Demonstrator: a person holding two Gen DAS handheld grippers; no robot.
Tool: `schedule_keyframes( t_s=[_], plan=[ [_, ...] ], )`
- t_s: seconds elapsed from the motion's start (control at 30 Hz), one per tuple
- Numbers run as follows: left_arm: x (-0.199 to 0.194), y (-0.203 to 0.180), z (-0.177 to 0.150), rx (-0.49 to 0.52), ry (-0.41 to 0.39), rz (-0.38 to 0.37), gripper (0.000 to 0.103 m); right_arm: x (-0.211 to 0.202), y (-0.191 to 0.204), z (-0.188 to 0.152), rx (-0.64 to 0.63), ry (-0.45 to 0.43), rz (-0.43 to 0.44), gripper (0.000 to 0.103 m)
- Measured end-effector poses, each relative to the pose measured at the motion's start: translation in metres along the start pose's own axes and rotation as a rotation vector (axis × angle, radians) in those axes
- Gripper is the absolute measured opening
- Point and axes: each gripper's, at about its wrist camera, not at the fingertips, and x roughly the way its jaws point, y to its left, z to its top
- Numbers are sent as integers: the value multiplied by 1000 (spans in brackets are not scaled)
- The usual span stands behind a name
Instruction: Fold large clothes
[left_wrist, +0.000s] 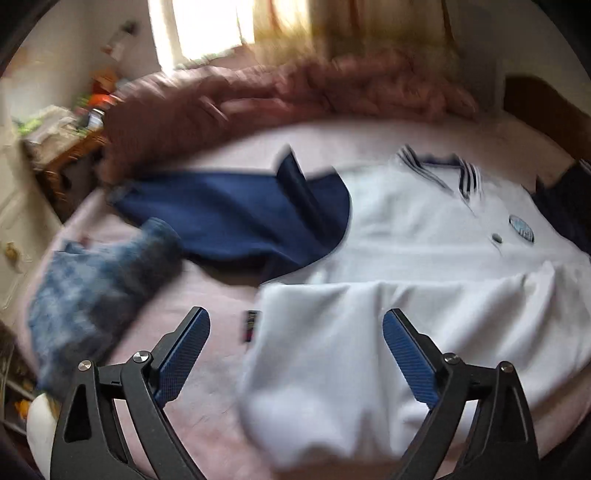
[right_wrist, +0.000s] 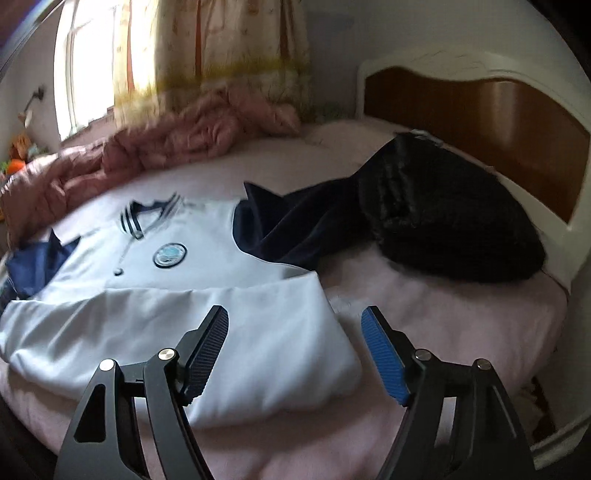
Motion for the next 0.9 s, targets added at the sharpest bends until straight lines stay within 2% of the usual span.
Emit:
schedule_keyframes(
  t_s=[0.1, 0.13, 0.17, 0.2, 0.23, 0.27, 0.3, 0.33, 0.4, 0.43, 0.5, 0.6, 0.7, 0.77, 0.8, 0.87, 0.9],
  plan=[
    [37, -6, -1, 38, 87, -13, 89, 39, -3, 11, -14, 82, -37, 76],
    [46, -8, -3, 41, 113, -38, 79, 56, -9, 14, -2, 115, -65, 76],
    [49, -9, -6, 43, 129, -66, 60, 66, -12, 12, 9, 133, -76, 76],
    [48, -11, -8, 46, 122, -99, 48, 73, -16, 10, 31, 139, -80, 76],
    [44, -13, -8, 50, 96, -114, 26, 78, -21, 8, 63, 128, -80, 75],
    [38, -14, -7, 53, 61, -91, 7, 81, -23, 5, 84, 122, -52, 62],
    [33, -13, -6, 48, 27, -90, 7, 83, -22, 3, 82, 123, -14, 25],
    [27, -9, -4, 18, -7, -108, 7, 83, -19, 0, 69, 118, 42, 7],
    [14, 0, 1, -59, -68, -137, 7, 74, -16, 0, 74, 44, 31, 5],
    [8, 4, 3, -89, -100, -148, 7, 60, -16, 4, 90, -56, 31, 5],
    [2, 8, 10, -113, -145, -153, 7, 41, -10, 14, 71, -149, 52, 5],
    [12, 9, 18, -124, -151, -127, 7, 35, 1, 31, 24, -192, 34, 5],
    [38, 11, 16, -116, -122, -98, 14, 62, 4, 38, 32, -136, 2, 5],
    [56, 10, 8, -93, -77, -17, 29, 86, 4, 30, 24, -67, -23, 5],
    [62, 10, 4, -89, -60, 6, 33, 97, 4, 25, 10, -28, -37, 5],
    [60, 13, 1, -98, -69, -9, 37, 110, 5, 17, -4, 17, -59, 5],
    [54, 14, 1, -102, -90, -7, 43, 109, 5, 15, -3, 14, -54, 6]
  ],
)
